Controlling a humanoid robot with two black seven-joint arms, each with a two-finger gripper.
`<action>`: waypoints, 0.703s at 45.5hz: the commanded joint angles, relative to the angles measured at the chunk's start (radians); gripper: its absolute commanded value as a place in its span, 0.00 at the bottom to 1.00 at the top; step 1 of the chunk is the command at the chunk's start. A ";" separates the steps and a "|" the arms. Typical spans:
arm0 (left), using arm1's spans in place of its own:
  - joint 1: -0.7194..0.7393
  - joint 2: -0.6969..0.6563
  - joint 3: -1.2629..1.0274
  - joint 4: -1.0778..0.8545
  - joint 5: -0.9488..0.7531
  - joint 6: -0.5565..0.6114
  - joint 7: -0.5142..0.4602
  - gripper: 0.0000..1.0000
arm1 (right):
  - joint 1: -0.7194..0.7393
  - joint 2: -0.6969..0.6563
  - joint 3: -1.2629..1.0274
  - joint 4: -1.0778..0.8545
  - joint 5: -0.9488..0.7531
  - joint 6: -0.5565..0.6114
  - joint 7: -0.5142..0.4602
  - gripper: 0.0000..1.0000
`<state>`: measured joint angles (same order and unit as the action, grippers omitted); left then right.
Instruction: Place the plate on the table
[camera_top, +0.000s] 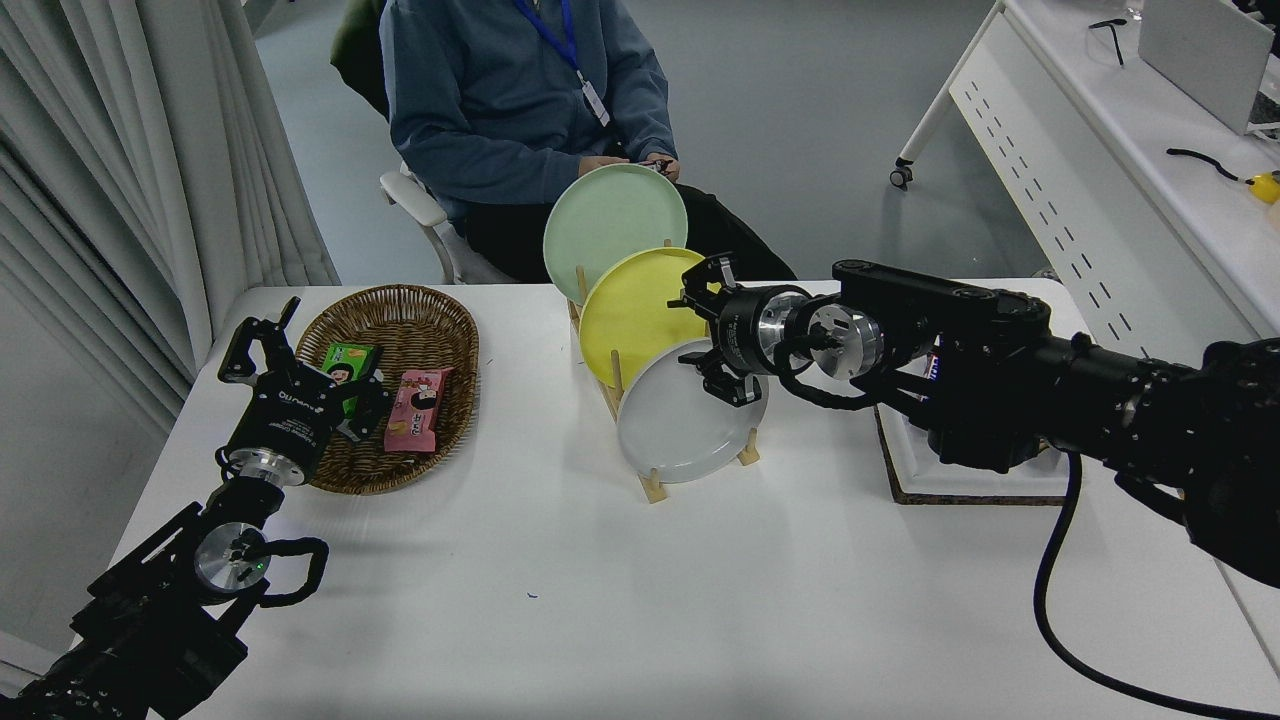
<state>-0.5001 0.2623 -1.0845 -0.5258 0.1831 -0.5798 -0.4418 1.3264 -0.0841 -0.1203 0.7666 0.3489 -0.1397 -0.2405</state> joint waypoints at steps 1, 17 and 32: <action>0.000 0.000 0.000 0.000 -0.001 0.000 0.000 1.00 | -0.016 0.003 0.005 -0.009 0.009 0.000 0.000 0.52; 0.000 0.000 0.000 0.001 0.001 0.000 0.000 1.00 | -0.056 -0.013 0.080 0.007 0.009 -0.011 -0.002 0.51; 0.000 0.000 0.000 0.000 0.001 0.000 0.000 1.00 | -0.082 -0.045 0.137 0.026 0.004 -0.014 -0.003 0.40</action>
<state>-0.5001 0.2623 -1.0845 -0.5253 0.1836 -0.5798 -0.4418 1.2635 -0.1109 -0.0228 0.7818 0.3547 -0.1513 -0.2421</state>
